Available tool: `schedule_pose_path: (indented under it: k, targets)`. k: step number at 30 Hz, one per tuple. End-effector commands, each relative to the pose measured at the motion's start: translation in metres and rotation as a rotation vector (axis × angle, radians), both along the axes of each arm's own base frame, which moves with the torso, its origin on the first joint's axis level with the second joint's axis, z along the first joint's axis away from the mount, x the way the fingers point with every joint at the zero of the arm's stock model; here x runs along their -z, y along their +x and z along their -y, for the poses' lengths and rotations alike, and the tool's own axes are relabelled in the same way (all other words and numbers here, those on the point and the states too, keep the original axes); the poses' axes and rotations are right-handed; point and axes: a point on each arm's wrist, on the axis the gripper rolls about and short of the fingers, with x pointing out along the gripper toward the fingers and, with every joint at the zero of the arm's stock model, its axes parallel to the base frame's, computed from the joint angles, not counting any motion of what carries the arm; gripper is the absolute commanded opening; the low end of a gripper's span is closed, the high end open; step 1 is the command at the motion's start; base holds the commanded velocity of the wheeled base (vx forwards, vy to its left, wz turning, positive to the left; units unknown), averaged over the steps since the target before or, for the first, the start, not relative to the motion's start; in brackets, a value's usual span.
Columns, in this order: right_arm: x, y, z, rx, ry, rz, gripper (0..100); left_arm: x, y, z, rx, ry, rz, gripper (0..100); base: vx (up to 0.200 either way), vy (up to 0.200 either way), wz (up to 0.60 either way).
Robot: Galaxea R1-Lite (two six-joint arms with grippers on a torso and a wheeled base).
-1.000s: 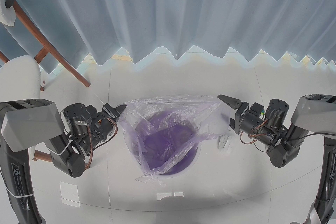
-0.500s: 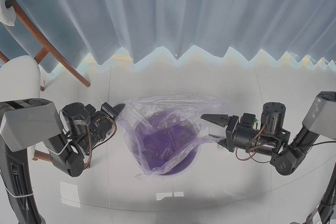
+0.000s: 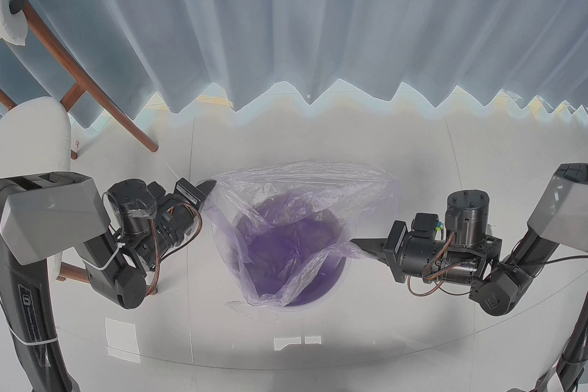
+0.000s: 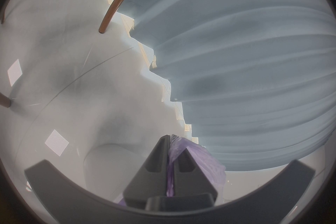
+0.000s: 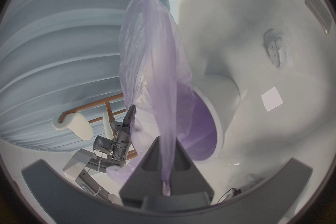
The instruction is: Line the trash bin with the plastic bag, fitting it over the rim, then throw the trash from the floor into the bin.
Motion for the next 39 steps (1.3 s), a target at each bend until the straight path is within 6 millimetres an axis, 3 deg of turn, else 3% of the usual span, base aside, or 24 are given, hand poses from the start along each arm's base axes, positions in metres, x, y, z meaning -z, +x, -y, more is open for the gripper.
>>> schedule_pose_path:
  k: [1, 13, 23, 39]
  targets:
    - [-0.004, 0.004, 0.006, 0.012, -0.013, 0.022, 0, 0.000, 0.000, -0.002, -0.006, 0.000, 0.001, 0, 0.000, 0.000, 0.00]
    - [-0.024, 0.053, 0.042, 0.175, 0.044, 0.166, 0, -0.013, -0.004, -0.001, -0.045, 0.006, 0.035, 0, 0.000, 0.000, 0.00]
    - [0.021, 0.072, 0.044, 0.247, 0.055, 0.235, 0, 0.007, 0.013, -0.004, -0.097, 0.012, 0.013, 0, 0.000, 0.000, 0.00]
    - [0.055, 0.077, 0.042, 0.243, 0.019, 0.161, 0, 0.049, 0.026, -0.016, -0.127, 0.038, -0.083, 0, 0.000, 0.000, 0.00]
